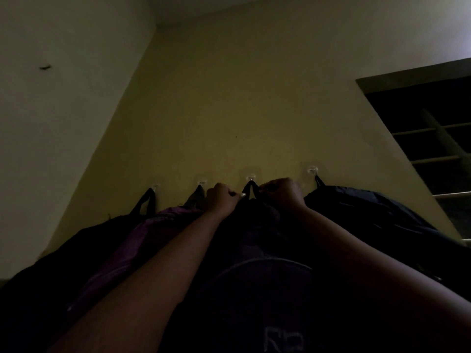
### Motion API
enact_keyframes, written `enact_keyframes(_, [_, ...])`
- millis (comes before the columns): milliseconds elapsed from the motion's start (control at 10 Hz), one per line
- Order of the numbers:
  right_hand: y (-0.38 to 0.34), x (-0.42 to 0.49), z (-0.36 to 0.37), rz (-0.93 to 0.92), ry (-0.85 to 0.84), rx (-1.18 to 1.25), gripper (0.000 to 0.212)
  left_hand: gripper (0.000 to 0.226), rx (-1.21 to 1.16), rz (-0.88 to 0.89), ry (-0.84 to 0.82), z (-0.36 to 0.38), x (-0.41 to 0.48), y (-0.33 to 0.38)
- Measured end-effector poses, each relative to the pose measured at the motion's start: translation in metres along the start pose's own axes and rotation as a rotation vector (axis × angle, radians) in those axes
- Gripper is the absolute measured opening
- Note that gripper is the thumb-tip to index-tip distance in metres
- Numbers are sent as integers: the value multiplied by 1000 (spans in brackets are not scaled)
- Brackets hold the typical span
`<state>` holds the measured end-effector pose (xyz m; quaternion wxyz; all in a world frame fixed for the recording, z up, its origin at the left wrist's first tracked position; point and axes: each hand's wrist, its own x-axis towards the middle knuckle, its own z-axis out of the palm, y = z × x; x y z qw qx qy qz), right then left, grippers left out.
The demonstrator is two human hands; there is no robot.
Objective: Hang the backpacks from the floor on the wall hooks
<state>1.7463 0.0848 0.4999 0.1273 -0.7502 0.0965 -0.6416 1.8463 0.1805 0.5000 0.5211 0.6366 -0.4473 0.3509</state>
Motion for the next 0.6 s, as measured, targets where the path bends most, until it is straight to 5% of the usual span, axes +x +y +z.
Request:
enact_keyframes(100, [-12,-20,-19,16,-158,-60,34,38,35,-62,-92,-25,-33,12])
enact_keyframes(300, [-43,-90,-48,96,-164,170,42,39,-371,-190,-95,-48,-102,29])
enact_keyframes(600, [-83,-179,-118,258,-151,363,43,38,-397,-295,-51,-97,-211,68])
